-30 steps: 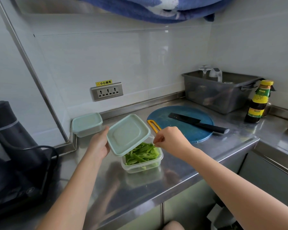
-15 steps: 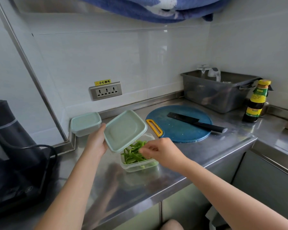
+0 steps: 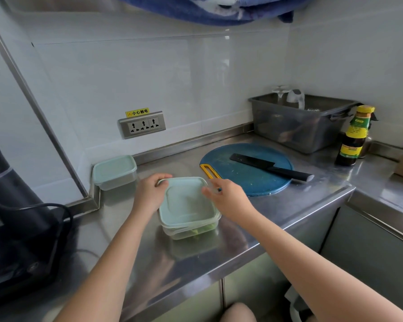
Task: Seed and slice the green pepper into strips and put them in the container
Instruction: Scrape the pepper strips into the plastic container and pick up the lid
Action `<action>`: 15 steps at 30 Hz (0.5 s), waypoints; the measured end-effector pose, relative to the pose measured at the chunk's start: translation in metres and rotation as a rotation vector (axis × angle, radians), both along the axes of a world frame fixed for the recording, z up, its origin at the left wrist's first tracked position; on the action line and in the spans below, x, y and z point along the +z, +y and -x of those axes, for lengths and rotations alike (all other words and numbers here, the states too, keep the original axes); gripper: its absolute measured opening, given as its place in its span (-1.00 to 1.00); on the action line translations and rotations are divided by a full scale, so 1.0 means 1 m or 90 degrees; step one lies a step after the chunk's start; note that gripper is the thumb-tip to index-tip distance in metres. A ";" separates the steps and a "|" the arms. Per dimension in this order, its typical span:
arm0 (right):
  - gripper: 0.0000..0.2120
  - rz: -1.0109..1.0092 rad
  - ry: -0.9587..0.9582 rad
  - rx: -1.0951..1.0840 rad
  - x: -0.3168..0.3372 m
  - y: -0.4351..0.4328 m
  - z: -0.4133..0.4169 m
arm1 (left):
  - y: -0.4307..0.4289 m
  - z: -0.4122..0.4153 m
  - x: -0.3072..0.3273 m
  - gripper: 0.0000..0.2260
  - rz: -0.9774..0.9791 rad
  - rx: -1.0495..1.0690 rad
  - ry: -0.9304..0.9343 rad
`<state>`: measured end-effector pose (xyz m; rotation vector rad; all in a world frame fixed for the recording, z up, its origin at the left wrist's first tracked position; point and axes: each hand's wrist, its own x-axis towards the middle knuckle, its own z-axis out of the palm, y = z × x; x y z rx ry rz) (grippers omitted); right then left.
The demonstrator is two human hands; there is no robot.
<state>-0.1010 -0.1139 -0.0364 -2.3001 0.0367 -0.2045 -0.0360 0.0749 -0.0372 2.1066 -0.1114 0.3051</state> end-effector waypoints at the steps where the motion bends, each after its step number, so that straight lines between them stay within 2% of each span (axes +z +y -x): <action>1: -0.58 0.031 0.008 0.007 -0.001 0.005 -0.001 | 0.000 0.001 -0.001 -0.81 -0.050 0.009 -0.018; 4: -0.67 0.102 0.026 0.011 -0.004 0.015 -0.005 | 0.002 0.001 -0.011 -0.80 -0.117 0.003 -0.005; 9: -0.72 0.153 0.061 -0.031 -0.002 0.018 -0.020 | 0.001 0.000 -0.020 -0.77 -0.079 -0.017 0.045; 15: -0.74 0.208 0.081 -0.057 -0.003 0.022 -0.029 | -0.004 0.002 -0.021 -0.73 -0.167 -0.003 0.004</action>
